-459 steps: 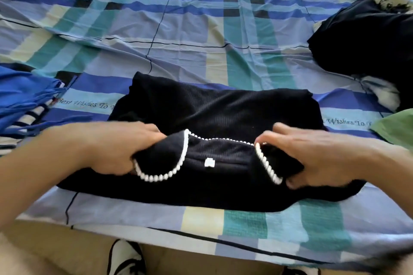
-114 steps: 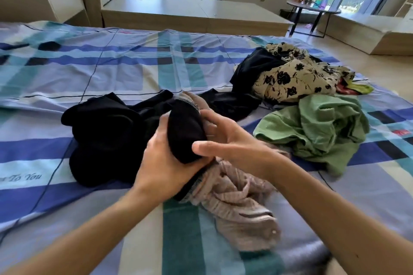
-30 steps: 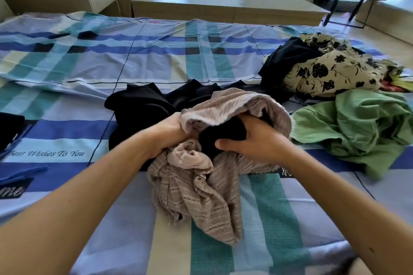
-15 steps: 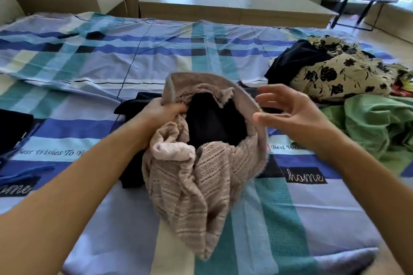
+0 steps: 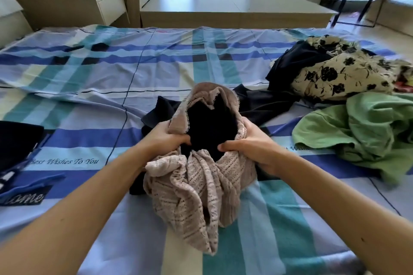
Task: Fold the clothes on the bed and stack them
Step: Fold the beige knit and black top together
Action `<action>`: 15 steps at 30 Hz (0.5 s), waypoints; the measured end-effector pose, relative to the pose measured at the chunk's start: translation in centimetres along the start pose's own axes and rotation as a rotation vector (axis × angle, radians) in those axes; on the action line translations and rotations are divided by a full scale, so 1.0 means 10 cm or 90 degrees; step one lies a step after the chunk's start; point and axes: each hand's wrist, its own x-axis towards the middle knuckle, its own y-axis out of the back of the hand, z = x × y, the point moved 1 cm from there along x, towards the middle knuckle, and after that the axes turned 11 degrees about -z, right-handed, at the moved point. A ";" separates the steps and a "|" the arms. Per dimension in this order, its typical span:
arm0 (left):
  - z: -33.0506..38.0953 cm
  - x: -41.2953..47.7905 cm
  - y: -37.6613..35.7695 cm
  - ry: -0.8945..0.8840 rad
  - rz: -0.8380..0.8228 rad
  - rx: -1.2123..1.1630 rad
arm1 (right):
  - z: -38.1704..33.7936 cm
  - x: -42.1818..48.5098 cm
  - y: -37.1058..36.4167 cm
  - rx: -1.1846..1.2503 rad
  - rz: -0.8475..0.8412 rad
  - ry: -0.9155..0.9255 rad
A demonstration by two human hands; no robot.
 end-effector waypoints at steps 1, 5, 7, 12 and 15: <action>0.00 0.02 0.05 -0.002 -0.006 -0.052 | -0.02 0.00 -0.01 0.017 -0.013 0.028; 0.17 -0.07 0.17 -0.014 -0.012 -0.306 | -0.10 0.03 0.20 0.052 0.028 0.166; 0.26 -0.13 0.18 -0.074 -0.030 -0.446 | -0.23 0.02 0.33 0.040 0.063 0.224; 0.60 -0.36 -0.01 -0.172 -0.073 -0.637 | -0.21 0.10 0.32 -0.112 0.142 0.238; 0.60 -0.43 -0.24 -0.134 -0.121 -0.670 | -0.20 0.07 0.22 -0.015 0.136 0.223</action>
